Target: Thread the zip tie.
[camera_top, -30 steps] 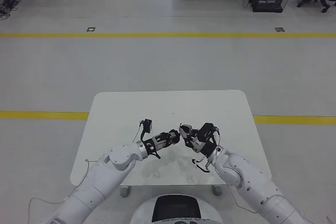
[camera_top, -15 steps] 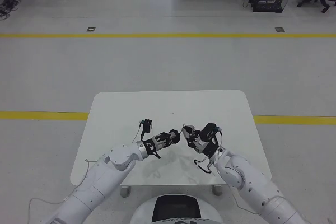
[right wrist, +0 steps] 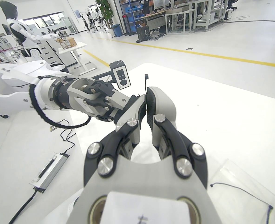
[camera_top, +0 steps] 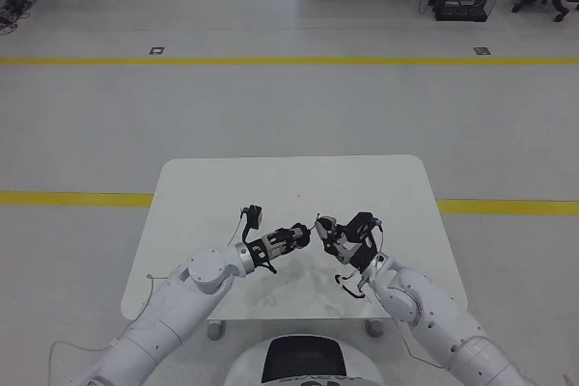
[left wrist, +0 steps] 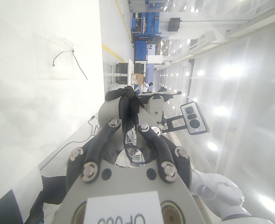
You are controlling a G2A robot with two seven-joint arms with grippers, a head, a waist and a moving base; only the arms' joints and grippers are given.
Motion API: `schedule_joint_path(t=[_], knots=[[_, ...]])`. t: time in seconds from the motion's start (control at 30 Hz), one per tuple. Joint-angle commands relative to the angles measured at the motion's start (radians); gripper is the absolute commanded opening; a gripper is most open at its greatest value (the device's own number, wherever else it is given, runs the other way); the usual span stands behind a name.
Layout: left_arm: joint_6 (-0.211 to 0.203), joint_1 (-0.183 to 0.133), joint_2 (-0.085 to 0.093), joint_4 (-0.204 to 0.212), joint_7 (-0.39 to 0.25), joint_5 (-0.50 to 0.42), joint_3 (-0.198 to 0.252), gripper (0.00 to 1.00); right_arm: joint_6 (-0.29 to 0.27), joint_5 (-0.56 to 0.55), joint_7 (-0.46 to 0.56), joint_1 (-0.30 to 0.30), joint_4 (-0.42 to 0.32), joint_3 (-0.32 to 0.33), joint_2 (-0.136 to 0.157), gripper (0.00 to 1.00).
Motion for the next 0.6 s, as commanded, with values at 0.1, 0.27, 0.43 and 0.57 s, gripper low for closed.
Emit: schedule_joint_path(t=[0.1, 0.27, 0.43, 0.57], knots=[[0.000, 0.000, 0.000, 0.000, 0.000, 0.000, 0.000, 0.00, 0.000, 0.007, 0.003, 0.005, 0.005, -0.009, 0.001, 0.00], [0.000, 0.000, 0.000, 0.000, 0.000, 0.000, 0.000, 0.00, 0.000, 0.016, 0.010, 0.010, 0.008, -0.020, 0.003, 0.92], [0.000, 0.000, 0.000, 0.000, 0.000, 0.000, 0.000, 0.00, 0.000, 0.023, 0.007, -0.004, -0.005, 0.002, 0.015, 1.00], [0.000, 0.000, 0.000, 0.000, 0.000, 0.000, 0.000, 0.00, 0.000, 0.035, -0.014, -0.044, -0.046, 0.041, 0.043, 1.00]])
